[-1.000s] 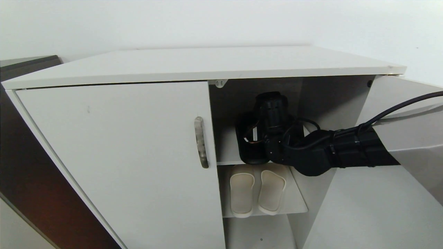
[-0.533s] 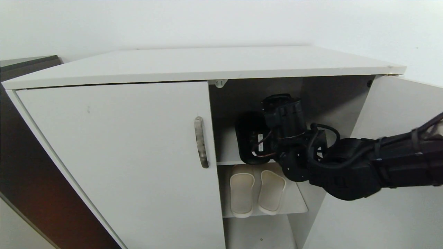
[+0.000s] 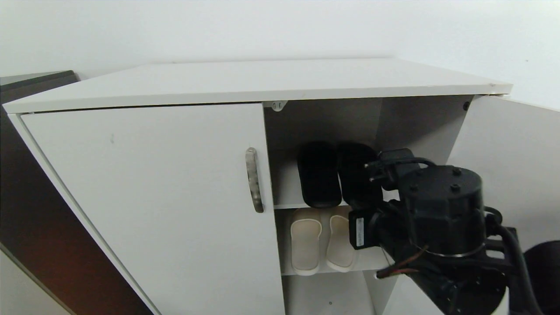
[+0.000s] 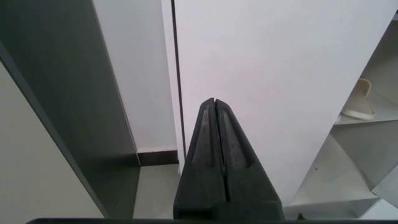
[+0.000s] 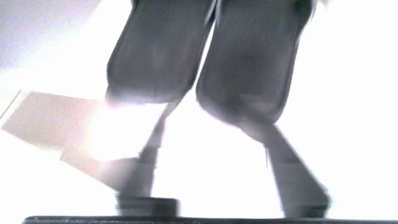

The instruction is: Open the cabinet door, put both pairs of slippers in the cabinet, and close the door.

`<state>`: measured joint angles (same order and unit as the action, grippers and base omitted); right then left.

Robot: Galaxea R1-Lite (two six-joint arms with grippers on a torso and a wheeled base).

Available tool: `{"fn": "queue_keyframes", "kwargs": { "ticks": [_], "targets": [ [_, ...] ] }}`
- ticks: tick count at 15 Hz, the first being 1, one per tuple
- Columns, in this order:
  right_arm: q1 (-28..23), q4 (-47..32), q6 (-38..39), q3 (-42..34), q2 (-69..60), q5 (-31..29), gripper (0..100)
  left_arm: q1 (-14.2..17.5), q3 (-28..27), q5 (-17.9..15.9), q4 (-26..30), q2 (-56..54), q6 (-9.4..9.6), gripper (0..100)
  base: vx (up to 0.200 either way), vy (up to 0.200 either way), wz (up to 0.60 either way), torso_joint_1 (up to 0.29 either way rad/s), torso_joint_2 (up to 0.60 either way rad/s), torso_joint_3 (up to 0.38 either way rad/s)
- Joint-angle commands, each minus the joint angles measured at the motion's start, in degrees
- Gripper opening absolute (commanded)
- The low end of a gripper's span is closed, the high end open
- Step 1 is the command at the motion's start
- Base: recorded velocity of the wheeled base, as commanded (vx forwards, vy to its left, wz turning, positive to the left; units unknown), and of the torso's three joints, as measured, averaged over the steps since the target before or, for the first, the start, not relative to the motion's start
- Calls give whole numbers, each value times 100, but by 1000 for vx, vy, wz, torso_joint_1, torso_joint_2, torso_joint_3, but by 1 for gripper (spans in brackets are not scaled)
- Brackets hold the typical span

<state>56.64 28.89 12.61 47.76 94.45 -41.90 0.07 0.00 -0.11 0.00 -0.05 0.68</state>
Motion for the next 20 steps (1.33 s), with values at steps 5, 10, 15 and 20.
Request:
{"fn": "queue_keyframes", "kwargs": {
  "ticks": [5,10,15,20],
  "targets": [
    [251,152,-39,-496,-507,296,0,1,0,2,0,5,2,0,0,0,0,0,0,0],
    [251,178,-30,-575,-445,296,0,1,0,2,0,5,2,0,0,0,0,0,0,0],
    [243,187,-12,-654,-393,305,0,1,0,-7,0,5,2,0,-160,0,0,6,2,3],
    [225,196,5,-707,-393,507,0,1,0,-15,0,5,2,0,-200,0,0,0,3,1]
  ]
}}
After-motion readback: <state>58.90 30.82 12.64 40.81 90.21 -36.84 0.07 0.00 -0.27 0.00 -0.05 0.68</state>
